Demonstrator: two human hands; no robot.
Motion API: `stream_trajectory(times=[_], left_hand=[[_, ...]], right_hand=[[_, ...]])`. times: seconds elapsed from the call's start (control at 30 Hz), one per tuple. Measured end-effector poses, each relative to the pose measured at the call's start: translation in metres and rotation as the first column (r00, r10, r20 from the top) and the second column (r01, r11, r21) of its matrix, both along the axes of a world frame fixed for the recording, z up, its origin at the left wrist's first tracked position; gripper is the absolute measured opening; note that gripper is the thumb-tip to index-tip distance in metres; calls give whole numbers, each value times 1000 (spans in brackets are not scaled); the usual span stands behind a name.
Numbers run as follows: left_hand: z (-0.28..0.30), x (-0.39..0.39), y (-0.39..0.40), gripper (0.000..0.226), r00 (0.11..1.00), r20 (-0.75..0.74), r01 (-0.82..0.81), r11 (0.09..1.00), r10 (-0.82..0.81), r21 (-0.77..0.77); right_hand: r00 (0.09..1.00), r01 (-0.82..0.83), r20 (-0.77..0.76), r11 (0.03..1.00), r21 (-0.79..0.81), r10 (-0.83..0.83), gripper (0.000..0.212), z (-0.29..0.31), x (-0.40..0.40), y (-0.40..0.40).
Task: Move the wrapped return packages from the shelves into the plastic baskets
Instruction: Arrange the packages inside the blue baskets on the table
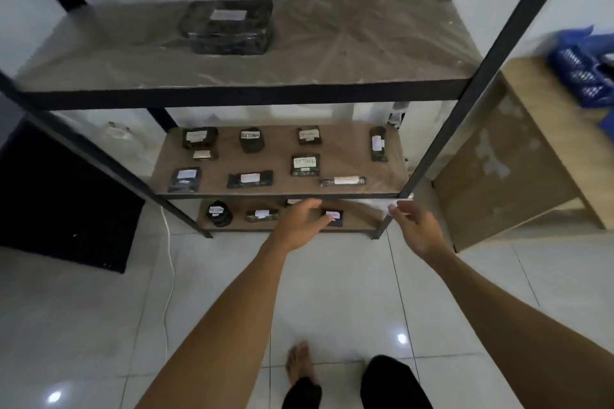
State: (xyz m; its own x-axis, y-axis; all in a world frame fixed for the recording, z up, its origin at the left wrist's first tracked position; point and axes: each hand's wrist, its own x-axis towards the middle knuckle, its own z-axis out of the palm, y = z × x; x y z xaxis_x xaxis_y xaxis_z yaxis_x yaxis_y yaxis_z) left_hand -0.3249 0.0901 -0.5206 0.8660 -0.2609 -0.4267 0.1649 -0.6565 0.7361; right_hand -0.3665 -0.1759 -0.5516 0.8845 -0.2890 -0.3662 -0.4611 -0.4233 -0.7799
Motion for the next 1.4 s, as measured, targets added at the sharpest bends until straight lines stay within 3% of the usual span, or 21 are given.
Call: stream_trajectory(times=[0.27, 0.63, 0.9, 1.0, 1.17, 1.4], left_hand=[[-83, 118, 0, 46, 986, 27, 163, 984, -166, 70], [-211, 221, -55, 46, 939, 159, 293, 951, -306, 97], [-241, 235, -84, 49, 863, 238, 392, 888, -445, 241], [-247, 236, -88, 48, 855, 265, 373, 883, -446, 284], [-252, 235, -91, 54, 864, 251, 364, 886, -437, 289], [-248, 225, -91, 51, 866, 252, 369, 893, -431, 258]], right_hand=[[991, 112, -65, 992, -55, -116, 39, -84, 87, 4], [942, 333, 19, 926, -180, -335, 62, -190, 252, -38], [956, 223, -86, 883, -414, -281, 76, -216, 318, -55], [959, 148, -140, 857, -494, -246, 65, -217, 328, -56], [966, 175, -130, 932, -318, -225, 57, -211, 335, -58], [955, 177, -236, 984, -26, -178, 31, -206, 325, -64]])
